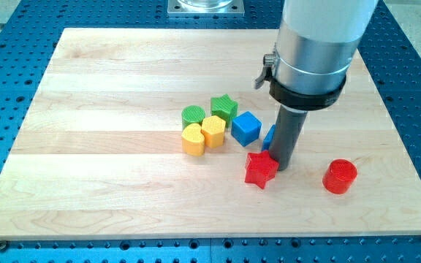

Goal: Put the triangle below the cube

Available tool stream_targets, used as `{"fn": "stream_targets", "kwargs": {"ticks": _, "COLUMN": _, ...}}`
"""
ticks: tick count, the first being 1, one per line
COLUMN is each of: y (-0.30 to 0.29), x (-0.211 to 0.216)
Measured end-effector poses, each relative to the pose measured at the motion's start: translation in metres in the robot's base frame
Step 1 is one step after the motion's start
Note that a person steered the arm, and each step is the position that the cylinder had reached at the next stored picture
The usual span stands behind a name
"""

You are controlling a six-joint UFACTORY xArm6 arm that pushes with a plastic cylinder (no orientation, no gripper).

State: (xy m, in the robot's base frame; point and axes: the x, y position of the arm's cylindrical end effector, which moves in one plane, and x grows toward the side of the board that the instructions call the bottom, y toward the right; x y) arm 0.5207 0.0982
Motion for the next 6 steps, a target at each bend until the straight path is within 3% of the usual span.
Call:
{"fn": "stream_targets", "kwargs": {"ticks": 2, "y": 0.060, "x": 0.002}}
{"fn": "stream_targets", "kwargs": {"ticks": 3, "y": 0.083, "x": -0.032}}
{"fn": "stream_targets", "kwargs": {"ticks": 5, "y": 0.009, "x": -0.031}}
{"fn": "stream_targets", "kwargs": {"ticks": 6, "y": -0.001, "x": -0.030}}
